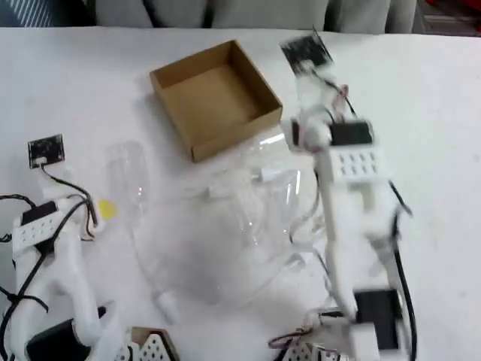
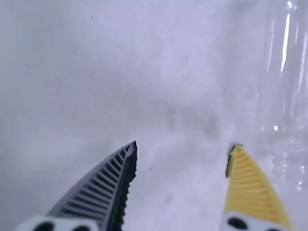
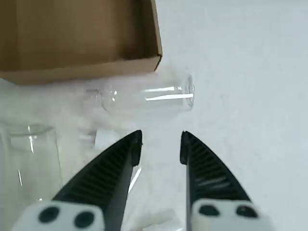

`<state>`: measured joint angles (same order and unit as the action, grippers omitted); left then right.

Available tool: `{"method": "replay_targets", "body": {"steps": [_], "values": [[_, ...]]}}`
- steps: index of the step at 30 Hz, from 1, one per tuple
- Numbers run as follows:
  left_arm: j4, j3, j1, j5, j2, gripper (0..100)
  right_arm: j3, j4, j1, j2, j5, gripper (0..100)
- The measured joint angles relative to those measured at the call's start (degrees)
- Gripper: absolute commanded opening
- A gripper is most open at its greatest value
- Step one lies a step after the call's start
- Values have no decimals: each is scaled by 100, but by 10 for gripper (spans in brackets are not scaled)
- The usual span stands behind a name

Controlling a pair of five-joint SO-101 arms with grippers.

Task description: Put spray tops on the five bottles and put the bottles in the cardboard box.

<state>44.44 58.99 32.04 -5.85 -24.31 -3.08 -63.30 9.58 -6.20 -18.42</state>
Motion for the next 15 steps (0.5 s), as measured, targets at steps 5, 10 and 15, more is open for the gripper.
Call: {"method": "replay_targets", "body": {"steps": [5, 10, 15], "values": [[-35, 0, -123, -18, 35, 290, 2259, -290, 141, 2119, 9, 113], [-70, 0, -149, -18, 35, 290, 4607, -993, 202, 4105, 0, 113], [-97, 0, -149, -18, 35, 290, 6787, -1310, 202, 5978, 0, 113]]}}
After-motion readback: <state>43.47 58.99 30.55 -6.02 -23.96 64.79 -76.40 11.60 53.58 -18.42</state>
